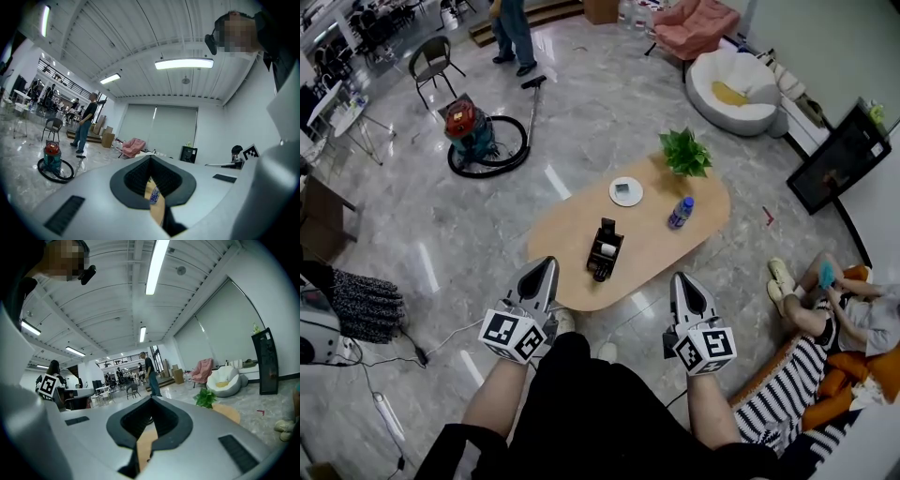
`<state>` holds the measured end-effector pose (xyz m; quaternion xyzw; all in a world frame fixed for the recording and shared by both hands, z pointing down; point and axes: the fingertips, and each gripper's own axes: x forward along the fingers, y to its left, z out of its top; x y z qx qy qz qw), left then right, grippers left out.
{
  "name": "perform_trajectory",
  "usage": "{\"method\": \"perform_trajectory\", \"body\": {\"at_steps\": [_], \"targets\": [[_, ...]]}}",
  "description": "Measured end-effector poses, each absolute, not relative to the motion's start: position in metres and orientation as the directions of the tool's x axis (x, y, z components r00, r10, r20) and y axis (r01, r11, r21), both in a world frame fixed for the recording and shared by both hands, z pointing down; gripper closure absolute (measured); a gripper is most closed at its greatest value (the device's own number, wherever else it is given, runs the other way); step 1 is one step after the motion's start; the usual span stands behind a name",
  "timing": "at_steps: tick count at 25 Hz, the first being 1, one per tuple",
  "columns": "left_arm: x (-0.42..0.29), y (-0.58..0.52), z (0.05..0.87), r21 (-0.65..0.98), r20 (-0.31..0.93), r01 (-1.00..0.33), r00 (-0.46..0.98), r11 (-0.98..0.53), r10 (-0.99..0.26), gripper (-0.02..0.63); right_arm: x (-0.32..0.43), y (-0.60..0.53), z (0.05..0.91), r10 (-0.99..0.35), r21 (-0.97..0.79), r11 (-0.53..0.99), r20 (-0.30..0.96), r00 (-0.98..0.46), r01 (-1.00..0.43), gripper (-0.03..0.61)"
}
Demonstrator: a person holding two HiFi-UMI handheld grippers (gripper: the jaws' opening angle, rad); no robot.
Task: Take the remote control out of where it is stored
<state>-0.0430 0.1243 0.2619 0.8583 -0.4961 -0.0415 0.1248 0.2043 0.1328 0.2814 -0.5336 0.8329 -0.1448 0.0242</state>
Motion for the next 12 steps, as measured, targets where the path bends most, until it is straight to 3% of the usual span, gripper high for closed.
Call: {"method": "perform_trajectory", "body": {"at_steps": [12], "targets": [[-0.069,0.065,0.287,0.260,0.095,-0.828,0.534,-0.497,-0.840,0.607,0.177,0.083,0.299,-0.898,-0.238,0.358,0.175,-0.403,-0.903,0.572]]}}
